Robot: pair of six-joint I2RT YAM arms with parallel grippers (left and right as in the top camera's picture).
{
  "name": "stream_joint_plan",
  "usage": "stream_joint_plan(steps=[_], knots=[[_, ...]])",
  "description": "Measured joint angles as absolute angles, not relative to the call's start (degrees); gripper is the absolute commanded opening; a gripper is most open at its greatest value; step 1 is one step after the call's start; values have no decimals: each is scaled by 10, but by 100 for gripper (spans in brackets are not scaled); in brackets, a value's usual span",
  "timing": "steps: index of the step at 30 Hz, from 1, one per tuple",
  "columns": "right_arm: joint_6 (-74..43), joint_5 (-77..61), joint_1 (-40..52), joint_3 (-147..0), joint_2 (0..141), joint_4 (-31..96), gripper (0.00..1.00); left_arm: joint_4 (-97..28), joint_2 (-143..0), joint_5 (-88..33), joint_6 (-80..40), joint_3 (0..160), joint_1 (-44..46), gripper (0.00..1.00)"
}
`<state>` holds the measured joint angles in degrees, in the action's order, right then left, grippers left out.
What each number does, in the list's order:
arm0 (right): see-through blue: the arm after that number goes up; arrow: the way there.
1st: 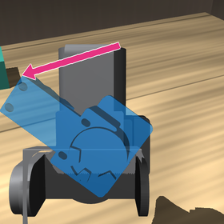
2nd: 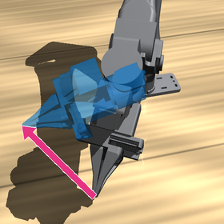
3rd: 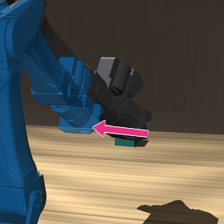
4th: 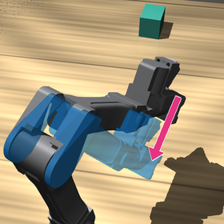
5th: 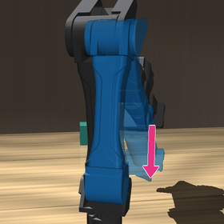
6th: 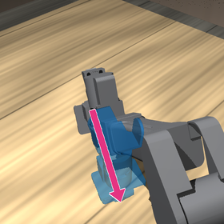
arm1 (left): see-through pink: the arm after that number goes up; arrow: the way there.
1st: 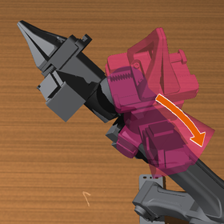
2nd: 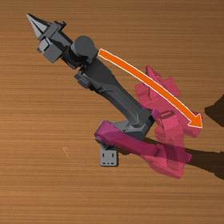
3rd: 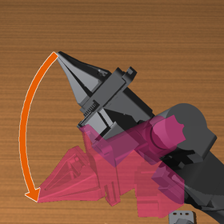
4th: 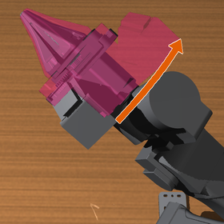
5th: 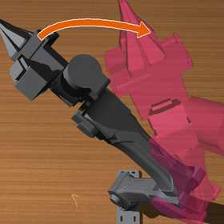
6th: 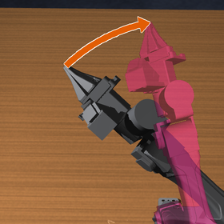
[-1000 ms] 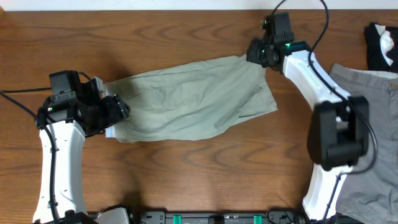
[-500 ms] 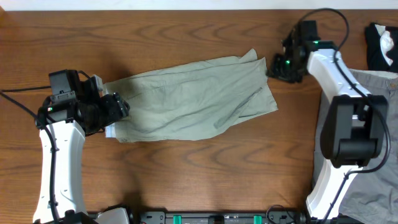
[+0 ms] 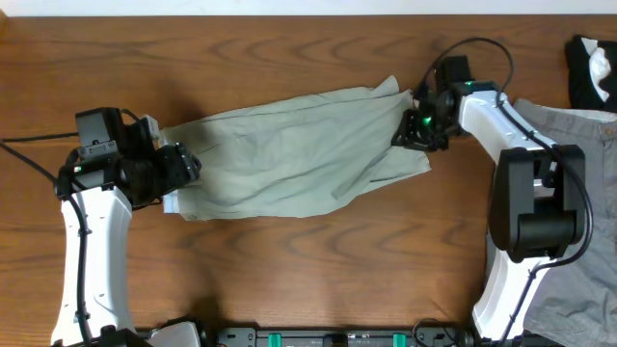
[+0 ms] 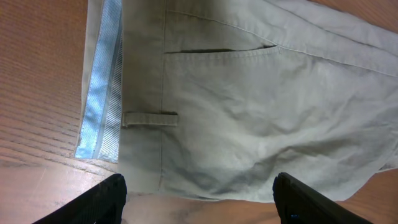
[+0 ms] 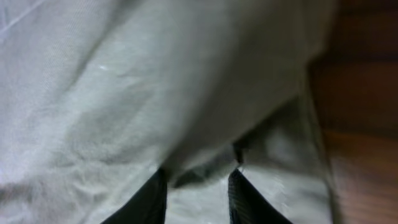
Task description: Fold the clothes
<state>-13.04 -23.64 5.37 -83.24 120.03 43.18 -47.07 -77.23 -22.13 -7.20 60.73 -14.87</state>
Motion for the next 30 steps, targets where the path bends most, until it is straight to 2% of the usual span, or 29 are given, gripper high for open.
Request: stream_joint_plan(steps=[2, 4, 12, 21, 26, 27, 28, 29, 30], knots=[[-136, -237, 55, -823, 1200, 417, 14, -471, -773, -221, -72, 607, -149, 77], [-138, -236, 54, -814, 1200, 407, 1, -471, -773, -221, -72, 607, -149, 77], [-130, -233, 47, -806, 1188, 463, 1, -471, -773, -221, -72, 607, -149, 77], [-103, -206, 29, -810, 1036, 546, 1, -470, -773, -221, -72, 607, -149, 77], [-100, -167, 29, -814, 1023, 605, 1, -471, -772, -221, -72, 607, -149, 77], [-100, -160, 29, -813, 1026, 611, 6, -471, -773, -222, -72, 607, -149, 77], [-100, -152, 29, -811, 1029, 613, 28, -471, -773, -221, -72, 607, -149, 77], [-102, -145, 29, -809, 1032, 614, 45, -470, -772, -221, -72, 607, -149, 77], [-100, -137, 29, -808, 1035, 613, 48, -470, -772, -221, -72, 607, -149, 77]])
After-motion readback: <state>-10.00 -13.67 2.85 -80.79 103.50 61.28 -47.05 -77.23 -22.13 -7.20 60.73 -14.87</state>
